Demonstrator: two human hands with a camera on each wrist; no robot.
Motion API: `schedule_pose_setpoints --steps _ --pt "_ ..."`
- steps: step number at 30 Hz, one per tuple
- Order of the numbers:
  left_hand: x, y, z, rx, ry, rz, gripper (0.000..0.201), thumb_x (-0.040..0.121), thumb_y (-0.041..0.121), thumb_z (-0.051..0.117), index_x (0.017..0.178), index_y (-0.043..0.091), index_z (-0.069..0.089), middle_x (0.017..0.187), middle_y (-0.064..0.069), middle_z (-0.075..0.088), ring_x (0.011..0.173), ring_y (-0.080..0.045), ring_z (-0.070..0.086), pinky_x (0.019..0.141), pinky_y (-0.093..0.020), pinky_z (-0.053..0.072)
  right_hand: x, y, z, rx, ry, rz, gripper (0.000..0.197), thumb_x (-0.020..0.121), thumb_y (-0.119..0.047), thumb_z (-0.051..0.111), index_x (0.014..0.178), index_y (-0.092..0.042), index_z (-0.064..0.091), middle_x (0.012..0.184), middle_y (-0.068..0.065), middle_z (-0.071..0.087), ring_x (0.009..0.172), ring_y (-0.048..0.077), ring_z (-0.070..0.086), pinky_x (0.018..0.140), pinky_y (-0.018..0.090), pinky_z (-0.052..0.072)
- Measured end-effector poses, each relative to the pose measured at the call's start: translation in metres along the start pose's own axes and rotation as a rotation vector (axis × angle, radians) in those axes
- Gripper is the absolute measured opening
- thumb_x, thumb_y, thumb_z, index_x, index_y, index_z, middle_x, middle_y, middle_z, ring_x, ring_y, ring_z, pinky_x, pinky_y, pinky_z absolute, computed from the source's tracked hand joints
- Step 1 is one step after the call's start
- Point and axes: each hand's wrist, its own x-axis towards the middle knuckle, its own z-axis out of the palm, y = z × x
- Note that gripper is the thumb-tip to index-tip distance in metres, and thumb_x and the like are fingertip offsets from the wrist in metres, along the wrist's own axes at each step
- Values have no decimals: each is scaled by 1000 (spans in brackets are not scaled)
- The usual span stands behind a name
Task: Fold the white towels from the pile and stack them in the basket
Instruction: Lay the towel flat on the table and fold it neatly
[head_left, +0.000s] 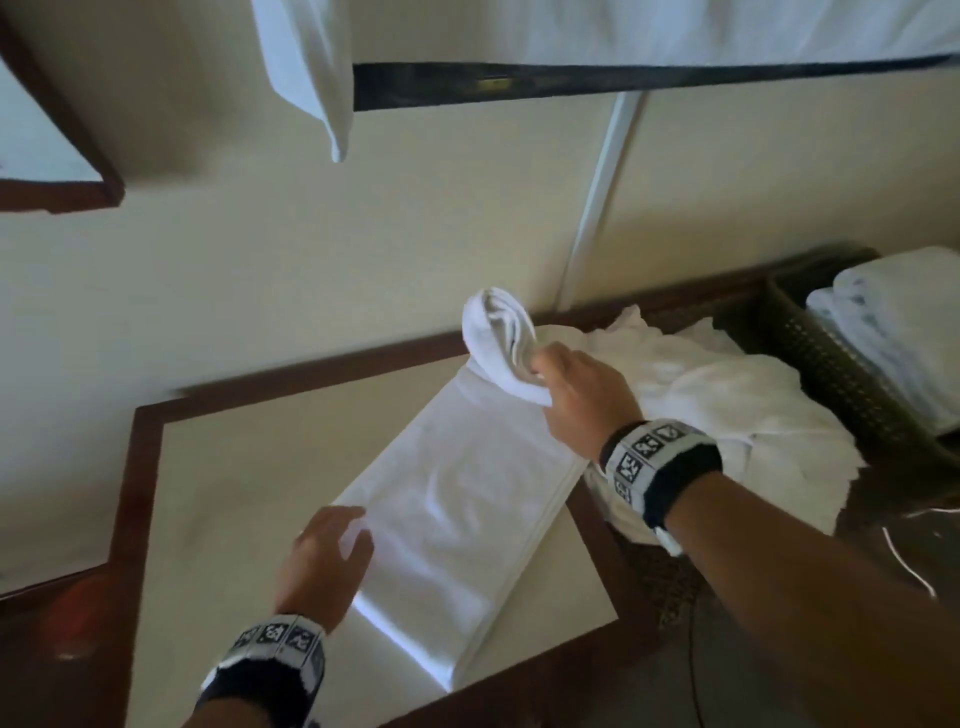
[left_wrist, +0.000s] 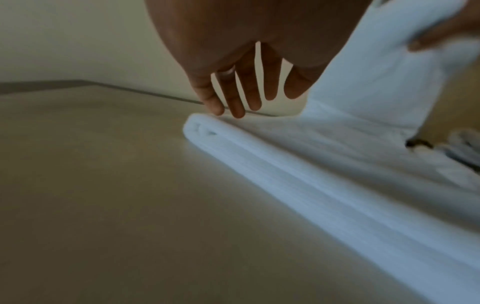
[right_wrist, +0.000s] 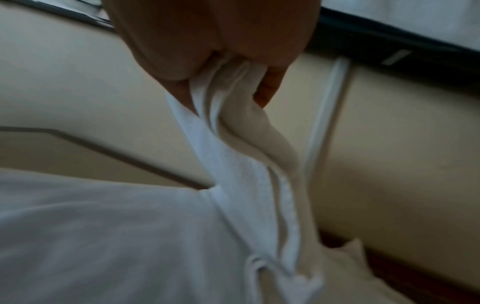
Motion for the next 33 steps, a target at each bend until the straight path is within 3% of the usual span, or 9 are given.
schedule_pose_setpoints --steps 2,5,9,15,19,21,24,29,33 --pt "3 -15 -15 -81 98 -34 23 88 7 70 110 14 72 107 -6 71 87 -23 64 79 -32 48 -27 -46 17 5 -21 -92 38 57 3 74 88 -9 56 77 8 57 58 30 56 46 36 48" --pt "6 -45 -37 -78 190 57 24 87 1 66 109 9 72 101 -9 71 79 -24 63 74 -34 50 -78 -110 57 14 -178 -213 34 62 -5 63 94 -12 57 85 5 59 62 23 56 49 32 46" --pt "8 -75 -49 17 139 300 37 84 26 49 107 8 72 98 -7 68 76 -27 65 72 -39 57 -135 -147 102 11 -459 -83 45 65 -28 71 106 -23 53 103 0 57 87 23 56 69 35 49" --pt "11 -43 -26 413 -144 731 54 79 46 51 125 18 61 114 -5 63 93 -31 66 76 -43 57 -125 -117 83 -87 -458 211 37 66 -9 73 100 -13 62 100 11 60 87 35 59 64 42 52" --pt "23 -19 3 646 -308 767 90 64 72 66 137 23 49 134 -8 59 115 -33 59 86 -47 54 -118 -114 58 47 -381 279 33 73 -11 67 106 -13 68 101 6 62 92 31 58 73 37 50" --pt "31 -13 5 672 -309 788 76 67 56 73 132 22 52 131 -9 60 114 -35 60 88 -48 52 -117 -118 51 92 -259 271 31 69 -7 71 100 -11 69 96 7 63 85 30 58 70 36 49" --pt "48 -14 -8 600 -121 997 36 79 17 56 114 18 64 116 -9 69 95 -34 69 89 -47 52 -125 -126 48 -6 -185 150 34 66 -8 74 99 -13 68 98 7 62 83 28 58 66 37 52" --pt "51 -53 -23 520 -72 1301 34 87 12 51 115 14 71 119 -12 70 95 -33 70 75 -40 58 -167 -146 72 -136 -262 19 32 64 -6 73 94 -13 63 94 9 57 76 28 55 57 35 48" --pt "33 -74 -9 569 -188 1191 47 79 9 64 124 14 54 123 -13 66 93 -35 67 71 -40 59 -190 -154 88 -127 -325 107 37 63 -5 73 96 -13 59 94 8 56 78 27 53 56 36 51"
